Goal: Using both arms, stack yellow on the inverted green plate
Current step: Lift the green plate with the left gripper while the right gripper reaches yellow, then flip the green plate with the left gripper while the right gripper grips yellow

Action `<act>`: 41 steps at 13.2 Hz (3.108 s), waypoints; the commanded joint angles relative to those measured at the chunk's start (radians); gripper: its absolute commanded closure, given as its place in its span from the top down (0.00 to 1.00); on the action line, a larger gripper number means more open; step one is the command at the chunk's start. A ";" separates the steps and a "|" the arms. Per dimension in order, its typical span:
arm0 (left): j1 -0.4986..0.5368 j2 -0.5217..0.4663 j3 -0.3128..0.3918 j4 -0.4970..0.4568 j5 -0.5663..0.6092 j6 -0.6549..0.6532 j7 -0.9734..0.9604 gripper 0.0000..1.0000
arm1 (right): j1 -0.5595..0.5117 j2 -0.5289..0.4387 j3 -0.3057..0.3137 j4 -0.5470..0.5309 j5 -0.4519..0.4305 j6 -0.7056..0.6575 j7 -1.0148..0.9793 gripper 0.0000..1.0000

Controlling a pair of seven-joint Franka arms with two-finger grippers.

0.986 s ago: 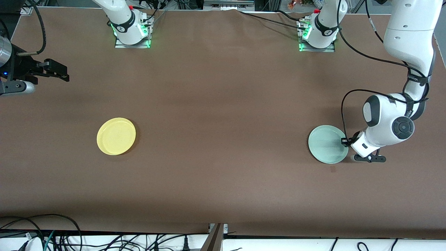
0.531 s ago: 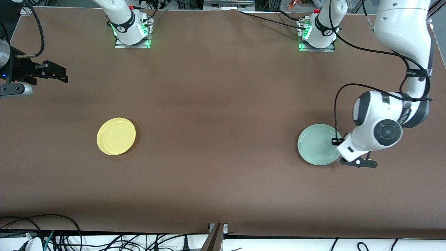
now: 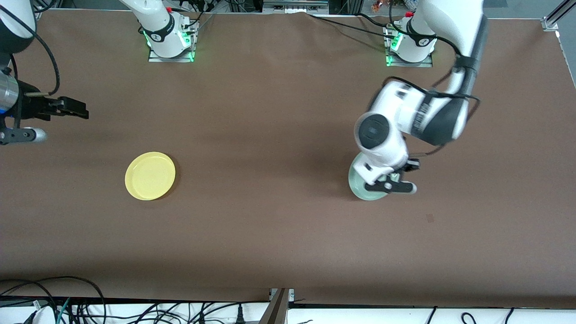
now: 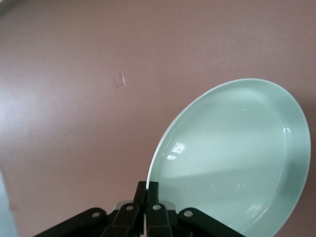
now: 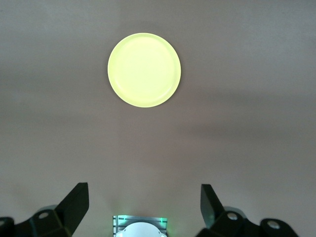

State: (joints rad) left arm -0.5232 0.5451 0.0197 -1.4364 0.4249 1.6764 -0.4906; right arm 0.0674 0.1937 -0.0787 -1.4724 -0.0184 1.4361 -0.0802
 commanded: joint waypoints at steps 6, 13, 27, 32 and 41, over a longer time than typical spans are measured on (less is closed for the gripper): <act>-0.444 0.143 0.023 0.037 0.368 -0.242 -0.439 0.00 | -0.057 0.191 0.002 0.026 -0.002 0.069 -0.006 1.00; -0.630 0.246 0.032 0.062 0.577 -0.380 -0.491 0.00 | -0.087 0.326 0.004 -0.069 0.001 0.346 -0.004 1.00; -0.707 0.464 0.040 0.274 0.821 -0.397 -0.497 0.00 | -0.141 0.354 0.004 -0.384 0.099 0.777 -0.049 1.00; -0.742 0.489 0.039 0.272 0.838 -0.366 -0.503 0.00 | -0.139 0.389 0.008 -0.387 0.124 0.820 -0.050 1.00; -0.787 0.536 0.037 0.271 0.839 -0.347 -0.528 0.03 | -0.141 0.408 0.013 -0.387 0.124 0.847 -0.049 0.28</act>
State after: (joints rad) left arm -1.2929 1.0622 0.0464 -1.1990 1.2367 1.3235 -1.0368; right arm -0.0633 0.6080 -0.0765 -1.8475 0.0856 2.2732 -0.1050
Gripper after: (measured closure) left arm 0.969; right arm 0.304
